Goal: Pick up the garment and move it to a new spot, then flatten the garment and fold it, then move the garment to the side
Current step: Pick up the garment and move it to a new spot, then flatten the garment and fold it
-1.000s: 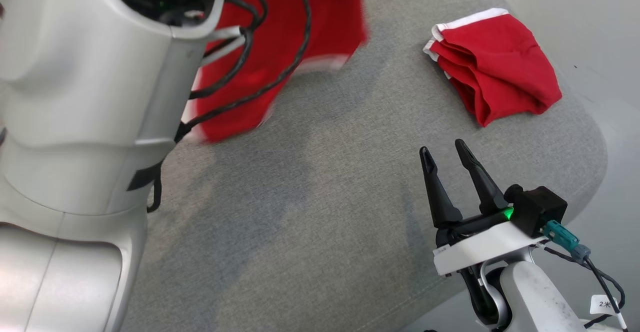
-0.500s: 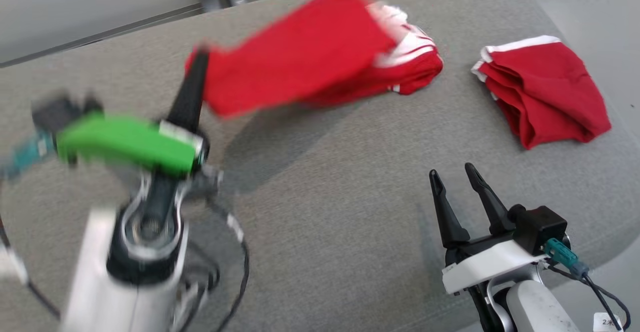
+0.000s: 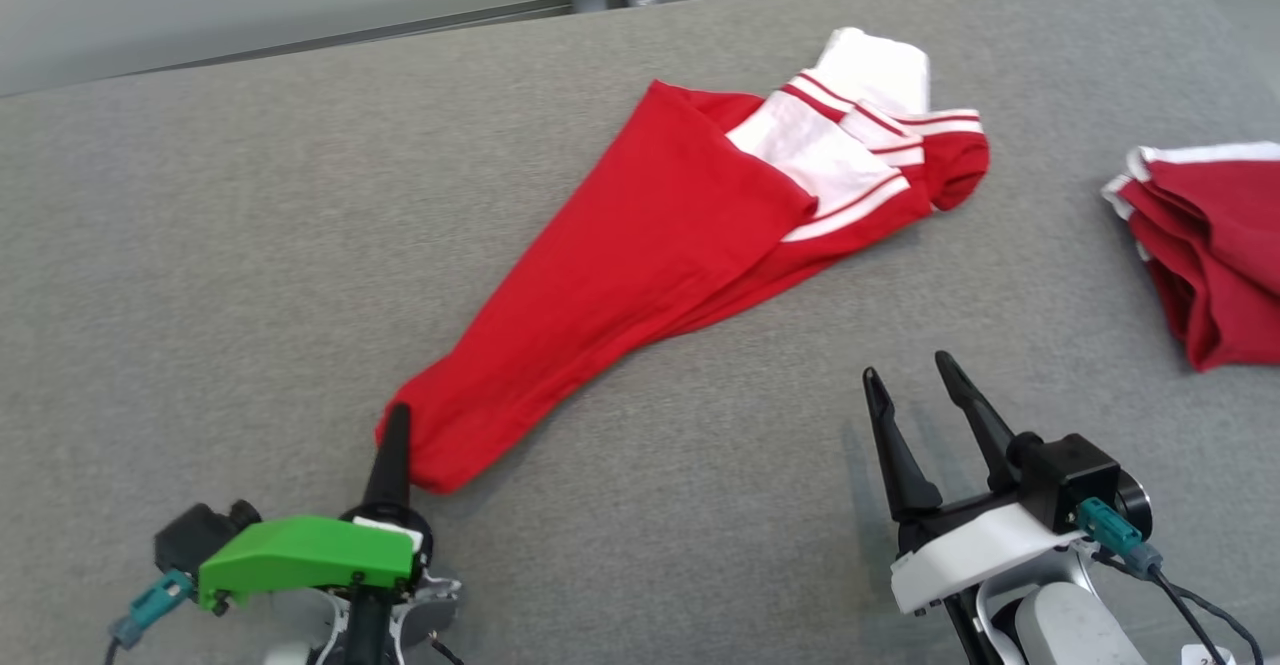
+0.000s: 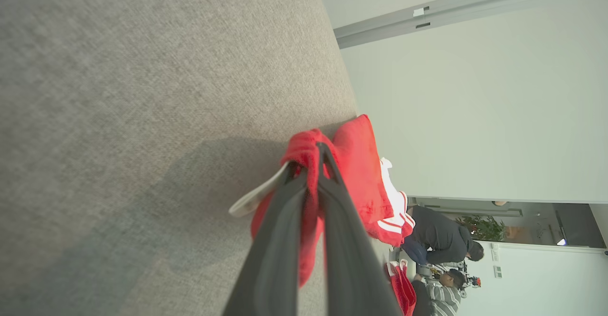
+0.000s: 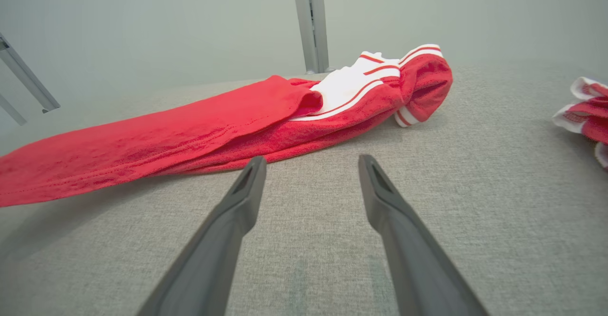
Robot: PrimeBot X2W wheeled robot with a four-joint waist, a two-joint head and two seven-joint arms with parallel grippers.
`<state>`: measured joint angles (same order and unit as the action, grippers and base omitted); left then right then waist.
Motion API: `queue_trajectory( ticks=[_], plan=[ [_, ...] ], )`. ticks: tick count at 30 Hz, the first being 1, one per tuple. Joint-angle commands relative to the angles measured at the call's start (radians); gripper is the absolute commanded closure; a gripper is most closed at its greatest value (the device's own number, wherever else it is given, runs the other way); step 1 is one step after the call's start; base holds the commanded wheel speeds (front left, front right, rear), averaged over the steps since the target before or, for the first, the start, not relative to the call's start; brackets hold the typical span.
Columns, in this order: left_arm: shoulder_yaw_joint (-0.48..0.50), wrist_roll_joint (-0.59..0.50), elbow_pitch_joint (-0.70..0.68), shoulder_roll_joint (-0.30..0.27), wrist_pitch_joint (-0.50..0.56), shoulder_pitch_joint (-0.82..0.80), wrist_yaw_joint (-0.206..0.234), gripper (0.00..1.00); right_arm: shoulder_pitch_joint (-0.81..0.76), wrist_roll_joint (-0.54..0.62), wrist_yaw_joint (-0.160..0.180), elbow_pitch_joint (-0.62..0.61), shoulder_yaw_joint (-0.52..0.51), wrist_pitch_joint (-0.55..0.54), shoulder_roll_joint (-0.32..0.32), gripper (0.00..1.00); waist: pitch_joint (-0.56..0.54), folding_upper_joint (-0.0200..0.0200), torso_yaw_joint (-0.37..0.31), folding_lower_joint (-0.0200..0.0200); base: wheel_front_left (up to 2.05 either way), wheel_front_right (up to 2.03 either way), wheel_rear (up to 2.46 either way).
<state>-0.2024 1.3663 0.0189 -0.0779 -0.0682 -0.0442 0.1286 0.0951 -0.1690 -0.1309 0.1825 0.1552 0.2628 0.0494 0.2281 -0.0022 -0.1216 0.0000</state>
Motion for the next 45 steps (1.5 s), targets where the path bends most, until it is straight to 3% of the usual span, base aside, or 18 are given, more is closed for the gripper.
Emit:
queue_trajectory(
  ticks=[1,2,3,6,11,14,20,26,32,45],
  plan=[
    [-0.007,-0.008,0.02,0.002,-0.006,0.006,-0.008,0.35,-0.016,0.01,0.0,0.003,0.001,0.003,0.003,0.0,-0.027,0.0022,0.074,0.0,0.0,0.0,0.0],
    [-0.011,0.005,0.039,0.007,-0.009,0.0,-0.015,0.07,-0.016,0.015,0.0,0.003,0.002,0.003,0.003,0.0,-0.029,0.0022,0.084,0.0,0.0,0.0,0.0],
    [-0.015,0.024,0.056,0.011,-0.007,-0.006,-0.021,0.0,-0.016,0.019,0.0,0.003,0.0,0.003,0.003,0.0,-0.032,0.0022,0.092,0.0,0.0,0.0,0.0],
    [-0.036,0.018,0.098,0.012,-0.006,-0.017,-0.027,0.0,-0.016,0.031,0.0,0.003,0.001,0.003,0.003,0.0,-0.041,0.0022,0.103,0.0,0.0,0.0,0.0],
    [-0.063,-0.078,0.13,-0.056,-0.035,0.015,-0.016,0.0,-0.017,0.033,0.0,-0.004,0.006,0.003,0.003,0.0,-0.046,0.0022,0.089,0.0,0.0,0.0,0.0],
    [-0.096,-0.215,0.12,-0.137,-0.095,0.021,-0.026,0.0,-0.031,0.027,0.0,-0.01,0.004,0.003,0.003,0.0,-0.047,0.0022,0.072,0.0,0.0,0.0,0.0],
    [-0.224,-0.499,0.072,-0.218,-0.155,-0.063,-0.014,0.0,-0.044,0.054,0.0,-0.034,-0.018,0.003,0.002,0.0,-0.041,0.0022,0.046,0.0,0.0,0.0,0.0],
    [-0.336,-0.638,0.08,-0.203,-0.126,-0.19,-0.011,0.0,-0.023,0.081,0.0,-0.057,-0.033,0.003,0.003,0.0,-0.022,0.0022,0.004,0.0,0.0,0.0,0.0],
    [-0.466,-0.746,0.223,-0.123,-0.042,-0.403,-0.049,0.0,-0.004,0.086,0.0,-0.079,-0.051,0.003,0.003,0.0,0.008,0.0022,-0.079,0.0,0.0,0.0,0.0],
    [-0.55,-0.78,0.605,-0.037,-0.023,-0.575,-0.137,0.0,-0.027,0.063,0.0,-0.097,-0.088,0.003,0.002,0.0,0.026,0.0022,-0.189,0.0,0.0,0.0,0.0]
  ],
)
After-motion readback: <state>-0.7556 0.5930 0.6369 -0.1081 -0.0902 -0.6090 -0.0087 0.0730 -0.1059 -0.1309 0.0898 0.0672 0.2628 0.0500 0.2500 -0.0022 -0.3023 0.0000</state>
